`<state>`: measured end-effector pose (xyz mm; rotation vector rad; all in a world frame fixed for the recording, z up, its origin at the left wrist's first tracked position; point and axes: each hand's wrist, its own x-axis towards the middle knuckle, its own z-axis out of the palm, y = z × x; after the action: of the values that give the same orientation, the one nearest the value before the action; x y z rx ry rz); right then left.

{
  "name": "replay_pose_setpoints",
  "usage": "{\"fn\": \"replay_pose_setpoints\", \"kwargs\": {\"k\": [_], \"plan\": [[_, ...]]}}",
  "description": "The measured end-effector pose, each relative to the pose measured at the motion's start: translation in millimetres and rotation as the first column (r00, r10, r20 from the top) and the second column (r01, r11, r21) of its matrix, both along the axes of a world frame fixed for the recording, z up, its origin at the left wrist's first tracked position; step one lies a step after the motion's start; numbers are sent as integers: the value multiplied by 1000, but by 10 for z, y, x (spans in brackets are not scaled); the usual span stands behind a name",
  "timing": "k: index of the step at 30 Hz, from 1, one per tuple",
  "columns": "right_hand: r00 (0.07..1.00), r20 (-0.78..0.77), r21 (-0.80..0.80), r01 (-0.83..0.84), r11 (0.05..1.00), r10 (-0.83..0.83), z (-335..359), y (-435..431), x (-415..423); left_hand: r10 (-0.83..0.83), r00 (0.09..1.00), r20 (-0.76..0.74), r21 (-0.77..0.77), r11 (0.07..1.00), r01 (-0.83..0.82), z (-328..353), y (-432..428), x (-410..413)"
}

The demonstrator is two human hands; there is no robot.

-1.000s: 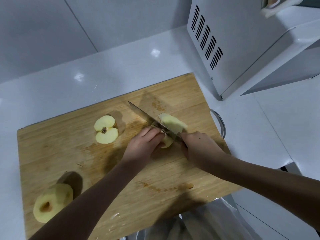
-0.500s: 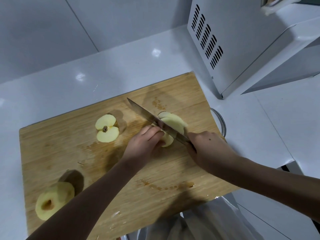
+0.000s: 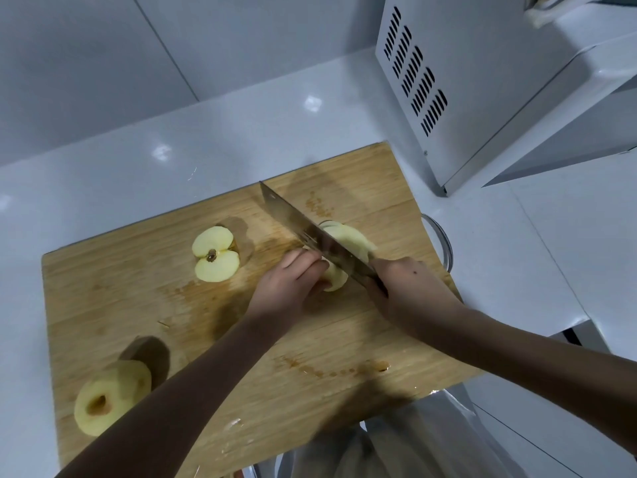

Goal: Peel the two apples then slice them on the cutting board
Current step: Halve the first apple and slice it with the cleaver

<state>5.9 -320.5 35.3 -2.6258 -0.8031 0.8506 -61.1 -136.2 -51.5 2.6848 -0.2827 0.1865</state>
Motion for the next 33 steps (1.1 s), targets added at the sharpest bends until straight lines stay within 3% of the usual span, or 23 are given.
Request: {"fn": "replay_pose_setpoints", "kwargs": {"k": [5, 13, 19, 26, 33], "plan": [[993, 54, -44, -99, 994, 102, 196, -32, -43, -17, 1000, 7, 8, 1000, 17, 17, 2, 10], [998, -18, -122, -65, 990, 63, -139, 176, 6, -4, 1000, 27, -12, 1000, 4, -29, -11, -3], [991, -103, 4, 83, 997, -82, -107, 82, 95, 18, 999, 45, -14, 1000, -18, -14, -37, -38], [998, 36, -24, -48, 999, 49, 187, 8, -25, 26, 999, 35, -17, 1000, -26, -30, -25, -29], [999, -17, -83, -43, 996, 42, -5, 112, -28, 34, 999, -16, -52, 998, -35, -48, -22, -50]]}}
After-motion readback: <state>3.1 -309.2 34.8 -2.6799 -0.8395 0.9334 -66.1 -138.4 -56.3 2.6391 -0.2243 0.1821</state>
